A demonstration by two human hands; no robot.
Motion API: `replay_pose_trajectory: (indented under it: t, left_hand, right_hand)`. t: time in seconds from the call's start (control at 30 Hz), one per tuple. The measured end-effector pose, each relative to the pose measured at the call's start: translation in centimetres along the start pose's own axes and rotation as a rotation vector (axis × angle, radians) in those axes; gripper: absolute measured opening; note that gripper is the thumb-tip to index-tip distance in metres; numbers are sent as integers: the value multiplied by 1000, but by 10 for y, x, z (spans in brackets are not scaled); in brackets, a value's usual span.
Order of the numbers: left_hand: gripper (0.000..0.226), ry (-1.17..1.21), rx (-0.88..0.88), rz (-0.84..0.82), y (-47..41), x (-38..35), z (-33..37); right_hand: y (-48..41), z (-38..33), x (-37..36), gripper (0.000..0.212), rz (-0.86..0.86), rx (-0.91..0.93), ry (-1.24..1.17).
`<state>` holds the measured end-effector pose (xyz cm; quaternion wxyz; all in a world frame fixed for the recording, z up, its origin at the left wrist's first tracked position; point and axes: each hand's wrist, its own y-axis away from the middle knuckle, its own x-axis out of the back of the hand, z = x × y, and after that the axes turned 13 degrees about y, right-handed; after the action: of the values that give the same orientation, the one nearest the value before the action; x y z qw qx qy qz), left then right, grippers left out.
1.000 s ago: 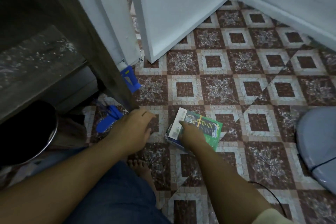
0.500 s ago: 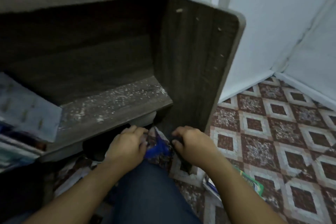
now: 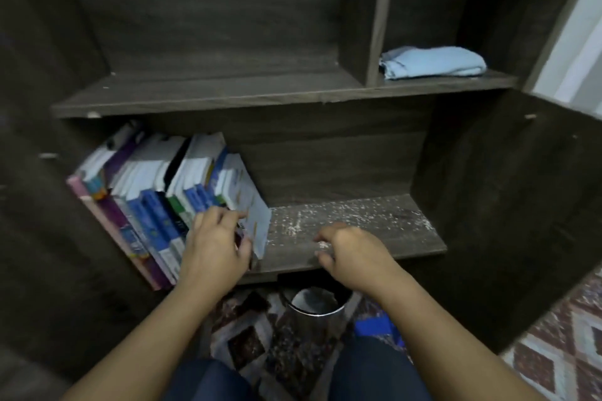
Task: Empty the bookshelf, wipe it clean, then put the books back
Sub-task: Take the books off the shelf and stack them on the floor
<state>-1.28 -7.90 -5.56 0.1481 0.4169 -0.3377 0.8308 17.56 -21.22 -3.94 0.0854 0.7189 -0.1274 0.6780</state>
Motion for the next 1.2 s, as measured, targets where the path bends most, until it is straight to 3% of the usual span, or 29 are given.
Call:
replay_pose_trajectory:
  t: [0.37,0.53,0.8,0.97,1.2]
  left_hand:
    - [58,-152,-38,107,-22,45,-38]
    - [78,-90,56,-36,-27,41,-46]
    - [93,-96,77,-9,-24,31,-49]
    - [99,-141,83,-12,-22,28,-50]
    - [108,-145,128,-26,-23,26,-44]
  right_hand:
    - [-77,-62,29,39,44,243,121]
    - [-110,-87,20,64,13,355,194]
    - [-134,-110,-10,95,-7,341,221]
    - [-140,-104,-18,81,73,366,280]
    - [-144,-91,-16,60,109,356,96]
